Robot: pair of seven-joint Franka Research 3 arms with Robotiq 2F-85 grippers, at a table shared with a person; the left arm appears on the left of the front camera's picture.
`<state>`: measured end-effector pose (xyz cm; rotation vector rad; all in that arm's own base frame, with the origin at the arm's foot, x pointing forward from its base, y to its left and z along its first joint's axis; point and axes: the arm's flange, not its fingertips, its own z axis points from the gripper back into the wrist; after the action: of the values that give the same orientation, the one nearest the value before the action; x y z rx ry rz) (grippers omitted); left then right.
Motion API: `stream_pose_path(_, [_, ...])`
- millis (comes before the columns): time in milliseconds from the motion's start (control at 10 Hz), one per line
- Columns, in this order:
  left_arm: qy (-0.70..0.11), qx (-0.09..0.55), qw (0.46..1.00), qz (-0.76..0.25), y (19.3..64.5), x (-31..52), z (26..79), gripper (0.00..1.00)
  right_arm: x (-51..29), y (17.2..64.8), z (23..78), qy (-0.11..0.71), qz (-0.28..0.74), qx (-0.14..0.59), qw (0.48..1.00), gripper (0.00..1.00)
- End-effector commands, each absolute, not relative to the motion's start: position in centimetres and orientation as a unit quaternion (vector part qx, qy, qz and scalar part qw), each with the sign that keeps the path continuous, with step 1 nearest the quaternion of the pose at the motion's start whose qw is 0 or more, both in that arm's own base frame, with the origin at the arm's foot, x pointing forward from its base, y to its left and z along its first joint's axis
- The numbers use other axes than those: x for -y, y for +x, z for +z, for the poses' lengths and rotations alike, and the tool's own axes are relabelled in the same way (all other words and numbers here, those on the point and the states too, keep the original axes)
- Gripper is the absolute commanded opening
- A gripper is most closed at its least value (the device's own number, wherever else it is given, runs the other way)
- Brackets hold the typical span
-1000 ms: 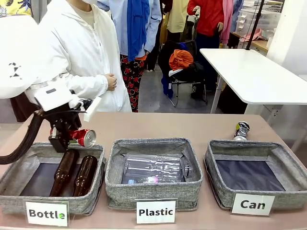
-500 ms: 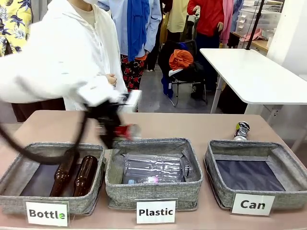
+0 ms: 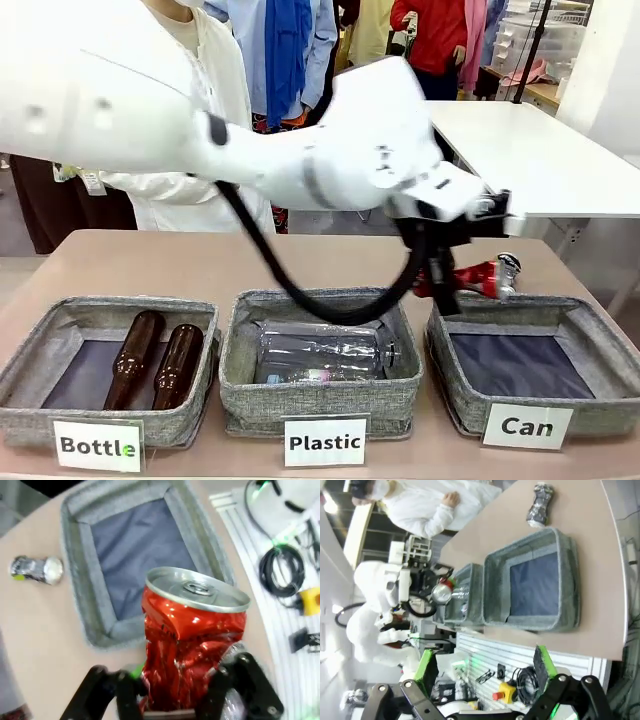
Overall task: Sort the can waste into the basket.
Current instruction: Pick up the can waste from the table and place it in the right Fabric basket.
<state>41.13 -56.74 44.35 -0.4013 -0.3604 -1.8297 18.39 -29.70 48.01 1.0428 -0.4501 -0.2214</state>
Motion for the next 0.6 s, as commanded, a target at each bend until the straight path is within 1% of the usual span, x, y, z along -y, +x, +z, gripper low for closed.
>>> stream_pose_path(0, [-0.155, 0.109, 0.586, -0.788, 42.5, 64.6, 43.3, 0.00, 32.7, 17.3, 46.6, 0.495, -0.075, 0.192, 0.844, 1.00])
stream_pose_path(100, [-0.150, 0.104, 0.593, -0.784, 42.9, 67.4, 42.4, 0.00, 33.4, 16.9, 46.0, 0.486, -0.107, 0.217, 0.840, 1.00])
stream_pose_path(200, [-0.133, 0.113, 0.607, -0.776, 43.4, 69.3, 41.4, 0.00, 30.9, 17.4, 47.6, 0.500, -0.102, 0.203, 0.836, 1.00])
stream_pose_path(400, [-0.117, 0.097, 0.607, -0.780, 44.6, 70.3, 40.2, 0.00, 30.9, 17.4, 47.6, 0.500, -0.102, 0.203, 0.836, 1.00])
stream_pose_path(500, [-0.109, 0.118, 0.606, -0.779, 44.5, 70.5, 40.5, 0.00, 30.9, 17.4, 47.6, 0.500, -0.102, 0.203, 0.836, 1.00])
